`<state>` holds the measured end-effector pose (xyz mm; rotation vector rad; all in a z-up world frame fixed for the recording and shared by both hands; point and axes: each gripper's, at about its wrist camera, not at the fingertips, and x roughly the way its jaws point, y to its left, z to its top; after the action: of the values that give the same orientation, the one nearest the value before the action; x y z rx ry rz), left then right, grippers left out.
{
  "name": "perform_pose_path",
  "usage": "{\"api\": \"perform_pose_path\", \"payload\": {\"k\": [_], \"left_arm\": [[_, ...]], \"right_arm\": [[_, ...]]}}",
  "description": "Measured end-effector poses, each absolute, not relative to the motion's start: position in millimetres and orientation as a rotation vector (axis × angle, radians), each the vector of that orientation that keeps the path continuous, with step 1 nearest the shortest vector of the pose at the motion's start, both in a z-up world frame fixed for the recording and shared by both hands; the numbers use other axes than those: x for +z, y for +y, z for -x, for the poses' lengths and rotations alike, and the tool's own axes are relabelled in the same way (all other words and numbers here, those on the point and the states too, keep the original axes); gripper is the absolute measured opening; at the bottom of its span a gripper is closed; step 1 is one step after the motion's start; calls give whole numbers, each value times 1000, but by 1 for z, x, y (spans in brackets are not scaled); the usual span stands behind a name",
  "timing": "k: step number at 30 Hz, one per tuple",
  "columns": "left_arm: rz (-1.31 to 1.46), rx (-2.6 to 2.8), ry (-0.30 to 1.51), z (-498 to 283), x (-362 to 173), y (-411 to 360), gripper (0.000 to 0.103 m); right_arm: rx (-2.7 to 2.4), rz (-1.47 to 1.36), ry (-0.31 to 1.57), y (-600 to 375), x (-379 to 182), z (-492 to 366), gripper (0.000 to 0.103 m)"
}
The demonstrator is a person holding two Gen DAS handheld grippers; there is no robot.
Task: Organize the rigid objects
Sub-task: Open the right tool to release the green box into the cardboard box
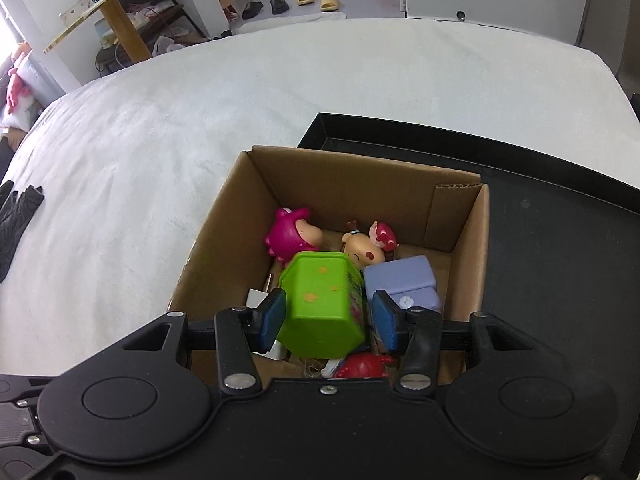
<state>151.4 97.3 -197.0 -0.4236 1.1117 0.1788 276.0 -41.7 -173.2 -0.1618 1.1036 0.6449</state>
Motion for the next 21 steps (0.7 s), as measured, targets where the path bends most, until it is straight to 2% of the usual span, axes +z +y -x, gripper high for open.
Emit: {"api": "perform_pose_path", "payload": {"k": [8,11,15,17,21], "left_arm": [[413,178,1124,-154,-196,95,14],[415,173,1130,-156,-194,95,14],[396,173,1124,-155,-188,93,13],[392,172,1122,-153,-185,92,13],[379,179,1104,-151,-178,91,13]], "right_arm": [[654,115,1060,-53,-151,-276,49],[656,93,1030,-63,-136,-274,61],[663,64,1009,-76,-121,-271,69],[653,52,993,-82,-114,-270,78],[623,20,968,-99,-104,-267,85]]}}
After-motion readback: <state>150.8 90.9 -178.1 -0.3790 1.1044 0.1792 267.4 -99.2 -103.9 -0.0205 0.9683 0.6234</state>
